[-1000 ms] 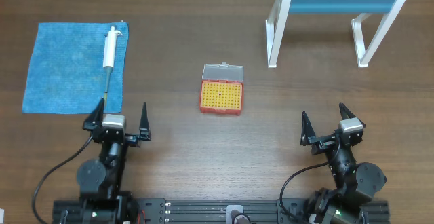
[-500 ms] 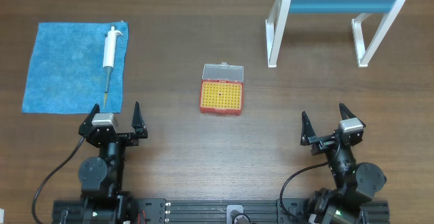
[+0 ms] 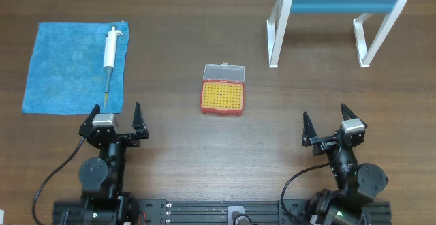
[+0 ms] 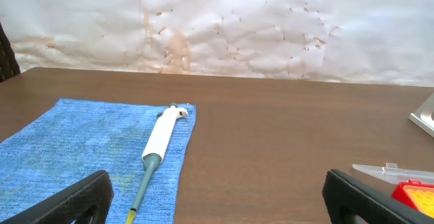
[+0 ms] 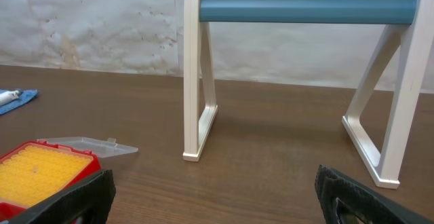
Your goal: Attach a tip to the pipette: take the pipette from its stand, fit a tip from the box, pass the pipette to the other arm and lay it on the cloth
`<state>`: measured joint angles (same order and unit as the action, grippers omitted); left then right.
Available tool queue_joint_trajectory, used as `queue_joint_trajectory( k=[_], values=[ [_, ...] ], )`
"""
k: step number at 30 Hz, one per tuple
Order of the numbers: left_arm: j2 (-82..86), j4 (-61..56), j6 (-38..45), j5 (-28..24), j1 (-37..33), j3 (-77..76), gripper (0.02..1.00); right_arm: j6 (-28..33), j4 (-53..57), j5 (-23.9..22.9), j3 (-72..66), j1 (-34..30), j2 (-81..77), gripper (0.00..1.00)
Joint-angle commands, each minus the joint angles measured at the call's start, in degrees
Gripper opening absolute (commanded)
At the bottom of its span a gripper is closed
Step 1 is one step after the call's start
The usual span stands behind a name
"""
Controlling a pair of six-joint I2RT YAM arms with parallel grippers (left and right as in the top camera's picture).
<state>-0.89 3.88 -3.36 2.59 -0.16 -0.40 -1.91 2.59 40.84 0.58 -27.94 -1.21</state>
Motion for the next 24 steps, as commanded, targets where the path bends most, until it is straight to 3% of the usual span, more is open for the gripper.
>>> queue_joint_trajectory(
  k=[1, 3, 6, 9, 11, 13, 16, 19, 21, 24],
  values=[
    [0.7, 0.26, -0.9, 1.31, 0.24, 0.09, 0.998, -0.66, -0.02, 0.2, -0.35, 0.98, 1.29, 0.974],
    [0.7, 0.26, -0.9, 1.31, 0.24, 0.09, 0.998, -0.63, 0.09, 0.15, -0.35, 3.54, 1.18, 0.974],
    [0.7, 0.26, -0.92, 1.31, 0.24, 0.09, 0.998, 14.84, -0.13, -11.82, -0.33, 13.2, 1.18, 0.974],
    [0.7, 0.26, -0.92, 1.31, 0.24, 0.09, 0.998, 17.33, 0.35, -28.92, -0.33, 24.28, 1.18, 0.974],
    [0.7, 0.26, -0.92, 1.31, 0.24, 0.09, 0.998, 12.7, 1.57, -43.63, -0.33, 32.7, 1.18, 0.974],
    [0.7, 0.26, -0.9, 1.31, 0.24, 0.09, 0.998, 12.52, 0.9, -49.62, -0.31, 36.02, 1.16, 0.974],
    [0.7, 0.26, -0.9, 1.31, 0.24, 0.09, 0.998, 12.5, 0.9, -49.48, -0.31, 36.79, 1.16, 0.974],
    [0.7, 0.26, -0.92, 1.31, 0.24, 0.09, 1.0, 12.33, 1.44, -43.1, -0.33, 34.8, 1.16, 0.974],
    [0.7, 0.26, -0.92, 1.31, 0.24, 0.09, 0.998, 10.29, 1.62, -39.85, -0.33, 32.79, 1.16, 0.974],
    [0.7, 0.26, -0.92, 1.31, 0.24, 0.09, 0.998, 5.44, 1.6, -39.06, -0.35, 29.14, 1.16, 0.974]
  ],
)
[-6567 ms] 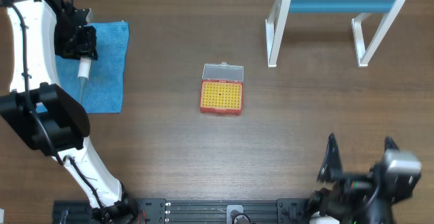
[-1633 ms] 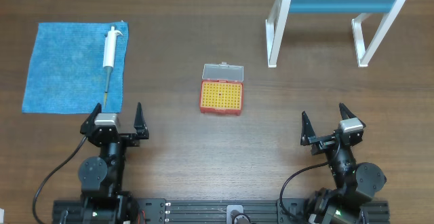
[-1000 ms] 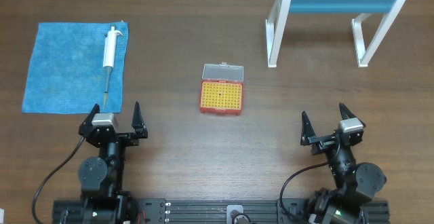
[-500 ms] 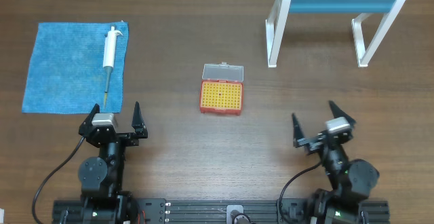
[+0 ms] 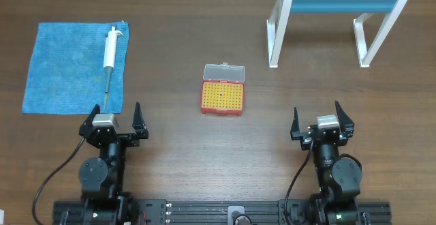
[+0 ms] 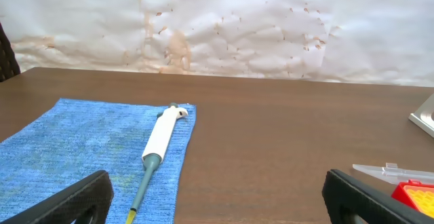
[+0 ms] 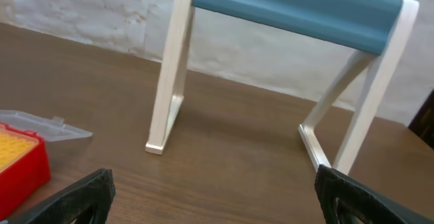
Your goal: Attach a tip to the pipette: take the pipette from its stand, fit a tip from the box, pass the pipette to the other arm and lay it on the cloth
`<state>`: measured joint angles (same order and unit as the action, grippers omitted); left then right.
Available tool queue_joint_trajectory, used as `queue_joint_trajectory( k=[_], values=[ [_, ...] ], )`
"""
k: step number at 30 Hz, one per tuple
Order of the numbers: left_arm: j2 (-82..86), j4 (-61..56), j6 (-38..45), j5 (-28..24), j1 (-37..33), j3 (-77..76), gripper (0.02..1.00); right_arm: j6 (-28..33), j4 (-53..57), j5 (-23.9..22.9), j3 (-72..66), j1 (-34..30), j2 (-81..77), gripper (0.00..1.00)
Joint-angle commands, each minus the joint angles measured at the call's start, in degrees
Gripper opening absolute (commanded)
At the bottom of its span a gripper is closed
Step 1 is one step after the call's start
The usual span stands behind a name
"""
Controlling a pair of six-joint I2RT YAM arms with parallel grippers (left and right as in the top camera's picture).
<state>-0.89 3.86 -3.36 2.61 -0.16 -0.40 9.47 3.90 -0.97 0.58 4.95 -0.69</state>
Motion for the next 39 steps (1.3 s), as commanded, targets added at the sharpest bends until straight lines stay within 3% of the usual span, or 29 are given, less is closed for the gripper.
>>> queue_joint_trajectory(
  k=[1, 6, 39],
  values=[
    [0.7, 0.28, -0.9, 1.29, 0.24, 0.09, 0.998, -6.12, 0.28, 2.75, -0.35, -4.22, 0.63, 0.974],
    [0.7, 0.28, -0.9, 1.29, 0.24, 0.09, 0.998, -11.85, 0.28, 0.11, -0.35, -6.8, 0.63, 0.974],
    [0.7, 0.28, -0.9, 1.29, 0.24, 0.09, 0.996, -11.82, 0.2, 0.17, -0.35, -8.15, 0.63, 0.974]
  ],
)
